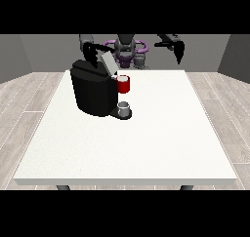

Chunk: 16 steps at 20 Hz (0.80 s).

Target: Insert the coffee pod into the coffee machine and close the lid

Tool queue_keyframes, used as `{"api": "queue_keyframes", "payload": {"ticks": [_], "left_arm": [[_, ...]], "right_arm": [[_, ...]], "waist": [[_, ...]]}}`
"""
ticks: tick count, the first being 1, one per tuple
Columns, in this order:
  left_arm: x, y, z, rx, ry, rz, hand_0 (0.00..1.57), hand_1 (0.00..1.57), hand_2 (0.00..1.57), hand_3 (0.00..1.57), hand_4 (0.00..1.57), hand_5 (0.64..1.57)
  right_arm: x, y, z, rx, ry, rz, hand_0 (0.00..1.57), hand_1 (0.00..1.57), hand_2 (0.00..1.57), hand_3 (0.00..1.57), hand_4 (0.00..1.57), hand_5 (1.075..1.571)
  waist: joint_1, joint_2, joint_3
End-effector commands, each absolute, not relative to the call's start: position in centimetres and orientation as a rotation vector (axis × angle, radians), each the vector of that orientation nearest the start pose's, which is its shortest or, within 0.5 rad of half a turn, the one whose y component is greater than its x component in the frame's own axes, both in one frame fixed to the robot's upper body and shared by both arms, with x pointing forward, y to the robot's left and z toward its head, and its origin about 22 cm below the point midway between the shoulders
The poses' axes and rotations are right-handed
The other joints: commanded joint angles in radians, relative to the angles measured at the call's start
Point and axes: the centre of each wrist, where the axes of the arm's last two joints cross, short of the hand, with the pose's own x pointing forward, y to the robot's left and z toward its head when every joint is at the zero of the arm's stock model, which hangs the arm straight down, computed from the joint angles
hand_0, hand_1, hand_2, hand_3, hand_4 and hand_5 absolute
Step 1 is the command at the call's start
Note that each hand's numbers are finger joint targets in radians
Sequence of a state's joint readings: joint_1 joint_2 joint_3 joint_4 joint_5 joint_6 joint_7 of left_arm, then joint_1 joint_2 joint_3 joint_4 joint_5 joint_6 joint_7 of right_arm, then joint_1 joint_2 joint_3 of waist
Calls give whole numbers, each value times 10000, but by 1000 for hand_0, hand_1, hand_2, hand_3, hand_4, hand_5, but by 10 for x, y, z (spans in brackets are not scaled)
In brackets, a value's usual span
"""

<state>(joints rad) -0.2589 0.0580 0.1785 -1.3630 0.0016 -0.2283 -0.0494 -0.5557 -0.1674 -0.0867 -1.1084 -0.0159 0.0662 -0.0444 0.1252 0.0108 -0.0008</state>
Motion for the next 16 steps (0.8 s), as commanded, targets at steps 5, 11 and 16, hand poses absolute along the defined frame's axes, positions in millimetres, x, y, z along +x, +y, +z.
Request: {"api": "queue_keyframes", "payload": {"ticks": [5,11,16], "left_arm": [[300,265,36,-1263,-16987,-1537,0,0,0,0,124,1571],[292,245,14,-572,-16636,-1293,0,0,0,0,0,1571],[304,277,21,-384,-16736,-1259,0,0,0,0,0,1571]], "right_arm": [[381,-225,49,-81,-16891,2317,0,0,0,0,0,1571],[384,-205,56,187,-16926,2921,0,0,0,0,0,1571],[396,-181,89,329,-17119,3238,0,0,0,0,77,1571]], "waist": [[405,521,9],[30,349,8],[-90,468,6]]}}
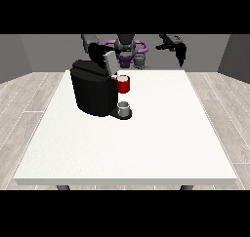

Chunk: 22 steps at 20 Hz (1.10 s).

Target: Insert the coffee pod into the coffee machine and close the lid

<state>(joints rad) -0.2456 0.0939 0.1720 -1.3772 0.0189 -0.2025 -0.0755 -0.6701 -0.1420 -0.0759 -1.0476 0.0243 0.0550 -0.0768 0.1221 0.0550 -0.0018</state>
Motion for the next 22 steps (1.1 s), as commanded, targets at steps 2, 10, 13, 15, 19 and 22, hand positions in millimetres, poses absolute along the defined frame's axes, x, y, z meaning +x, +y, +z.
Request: {"api": "queue_keyframes", "payload": {"ticks": [2,10,13,15,19,22], "left_arm": [[303,272,11,-270,-16365,-1010,0,0,0,0,0,1571],[299,274,16,-271,-16082,-1251,0,0,0,0,169,1571],[311,286,27,-547,-16425,-1022,0,0,0,0,121,1571],[315,276,38,-672,-16976,-1304,0,0,0,0,181,1571],[306,281,28,-610,-16853,-1283,0,0,0,0,0,1571],[293,284,5,-584,-16805,-1150,0,0,0,0,196,1571]], "right_arm": [[393,-166,88,530,-16978,3643,0,0,0,0,114,1571],[401,-152,102,-102,-17178,4466,0,0,0,0,125,1571],[400,-140,102,-17,-17799,4847,0,0,0,0,141,1571],[411,-151,116,-242,-18031,4649,0,0,0,0,142,1571],[404,-155,96,362,-18103,4780,0,0,0,0,126,1571],[394,-132,97,1155,-18082,4950,0,0,0,0,132,1571]], "waist": [[-248,-78,15],[121,-446,17],[98,73,17],[251,302,18],[151,96,18],[-93,-426,17]]}}
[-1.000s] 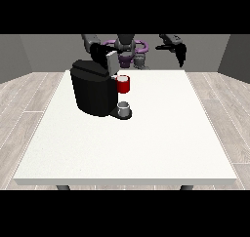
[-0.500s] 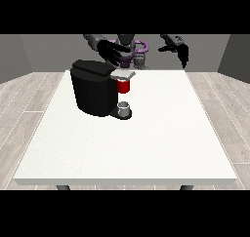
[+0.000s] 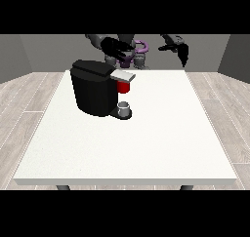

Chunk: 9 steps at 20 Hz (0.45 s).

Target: Insert the coffee pod into the coffee machine and close the lid

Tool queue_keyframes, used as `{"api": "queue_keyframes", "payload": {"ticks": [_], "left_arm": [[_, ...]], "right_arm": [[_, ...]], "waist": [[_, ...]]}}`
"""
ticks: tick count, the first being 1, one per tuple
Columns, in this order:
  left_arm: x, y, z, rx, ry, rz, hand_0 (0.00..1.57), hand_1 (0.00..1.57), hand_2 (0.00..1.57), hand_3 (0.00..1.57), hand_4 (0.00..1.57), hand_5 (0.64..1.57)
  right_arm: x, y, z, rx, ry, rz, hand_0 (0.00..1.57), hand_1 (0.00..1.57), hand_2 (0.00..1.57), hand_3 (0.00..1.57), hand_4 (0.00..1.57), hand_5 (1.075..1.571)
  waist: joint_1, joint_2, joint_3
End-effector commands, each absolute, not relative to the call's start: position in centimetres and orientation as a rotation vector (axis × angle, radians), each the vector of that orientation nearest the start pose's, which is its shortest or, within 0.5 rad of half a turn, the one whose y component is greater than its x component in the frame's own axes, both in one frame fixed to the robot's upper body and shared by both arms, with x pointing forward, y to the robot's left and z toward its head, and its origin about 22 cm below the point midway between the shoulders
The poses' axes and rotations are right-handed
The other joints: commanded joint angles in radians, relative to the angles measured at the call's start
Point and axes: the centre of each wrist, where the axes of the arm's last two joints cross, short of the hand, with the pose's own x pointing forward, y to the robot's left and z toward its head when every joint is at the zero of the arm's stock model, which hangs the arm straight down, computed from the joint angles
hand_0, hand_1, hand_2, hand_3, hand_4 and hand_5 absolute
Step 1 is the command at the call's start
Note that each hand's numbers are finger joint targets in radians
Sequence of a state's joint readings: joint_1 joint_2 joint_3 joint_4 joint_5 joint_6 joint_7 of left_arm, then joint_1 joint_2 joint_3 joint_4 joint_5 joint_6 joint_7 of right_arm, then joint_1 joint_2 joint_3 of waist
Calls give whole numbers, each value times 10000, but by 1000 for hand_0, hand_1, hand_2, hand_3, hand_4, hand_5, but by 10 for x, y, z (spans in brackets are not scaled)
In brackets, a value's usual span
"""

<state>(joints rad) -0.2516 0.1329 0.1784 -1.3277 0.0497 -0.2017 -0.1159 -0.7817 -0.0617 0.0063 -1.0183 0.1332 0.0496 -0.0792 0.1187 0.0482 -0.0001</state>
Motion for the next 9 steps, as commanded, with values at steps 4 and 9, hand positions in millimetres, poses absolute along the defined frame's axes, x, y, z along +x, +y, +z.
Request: {"api": "queue_keyframes", "payload": {"ticks": [4,9], "left_arm": [[292,269,2,-340,-16550,-798,0,0,0,0,165,1571],[272,272,-25,57,-16210,-328,0,0,0,0,192,1571]], "right_arm": [[367,-130,58,2588,-18087,4450,0,0,0,0,275,1571],[334,-156,15,3012,-16990,2900,0,0,0,0,157,1571]], "waist": [[-426,-920,2],[-1363,-1655,3]]}}
